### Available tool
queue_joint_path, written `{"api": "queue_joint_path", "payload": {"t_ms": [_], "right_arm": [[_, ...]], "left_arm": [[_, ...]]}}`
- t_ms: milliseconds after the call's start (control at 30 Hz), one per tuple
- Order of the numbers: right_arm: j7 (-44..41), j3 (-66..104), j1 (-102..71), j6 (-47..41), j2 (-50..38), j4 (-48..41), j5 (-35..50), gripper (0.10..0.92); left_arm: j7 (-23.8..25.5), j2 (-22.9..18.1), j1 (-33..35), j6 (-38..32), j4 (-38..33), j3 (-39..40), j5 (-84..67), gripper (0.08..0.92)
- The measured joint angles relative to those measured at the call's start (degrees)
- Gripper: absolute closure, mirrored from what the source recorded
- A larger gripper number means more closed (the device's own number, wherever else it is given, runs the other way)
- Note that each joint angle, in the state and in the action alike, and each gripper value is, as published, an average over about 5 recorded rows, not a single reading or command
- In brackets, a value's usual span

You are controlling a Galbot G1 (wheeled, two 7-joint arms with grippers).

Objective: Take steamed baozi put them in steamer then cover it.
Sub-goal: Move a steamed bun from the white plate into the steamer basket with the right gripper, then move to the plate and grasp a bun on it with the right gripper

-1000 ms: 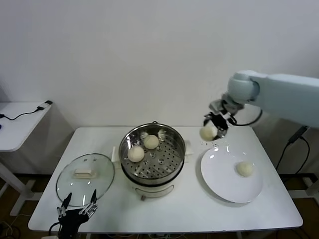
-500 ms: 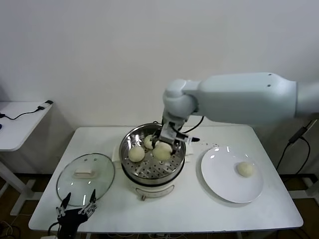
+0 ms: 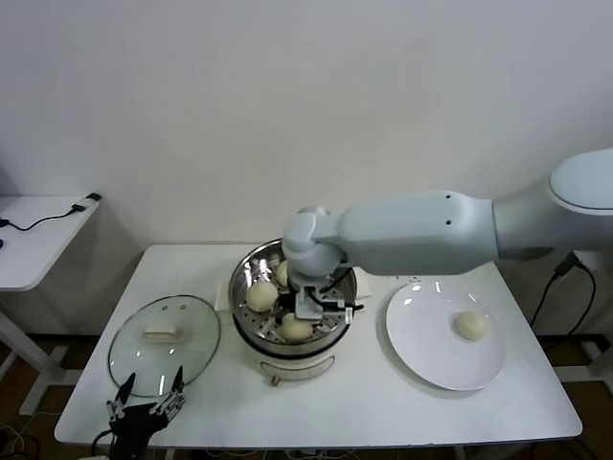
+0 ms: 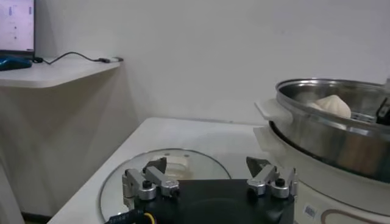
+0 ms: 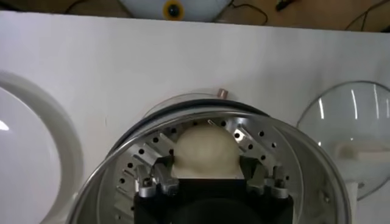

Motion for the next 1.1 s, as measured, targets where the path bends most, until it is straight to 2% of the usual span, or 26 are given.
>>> {"api": "queue_joint_path", "payload": {"t_ms": [167,367,700,1100], "right_arm": [[-0.5,1.4,1.0,1.3,-0.8,-0.9,1.3,0.204],[-4.8,1.4,6.1,3.0,-4.4,-4.5,8.3,0.203],[-11.7,-7.1,13.2,-2.5,-17.6,-13.9,22.3,0.203],[-12.1,-4.4,0.6,-11.2,-32.9,-22.4,21.7,0.203]], "left_arm": [[0.0,0.0,0.1,-0.2,0.0,-0.1,0.0,0.177],[0.0,0.1,0.2,-0.3,0.0,-0.2,0.1,0.177],[0.1,0.4,-0.4,-0.3,0.0,-0.4,-0.1,0.177],[0.4,0.0,-0.7,0.4,0.0,-0.6,0.1,0.177]]}}
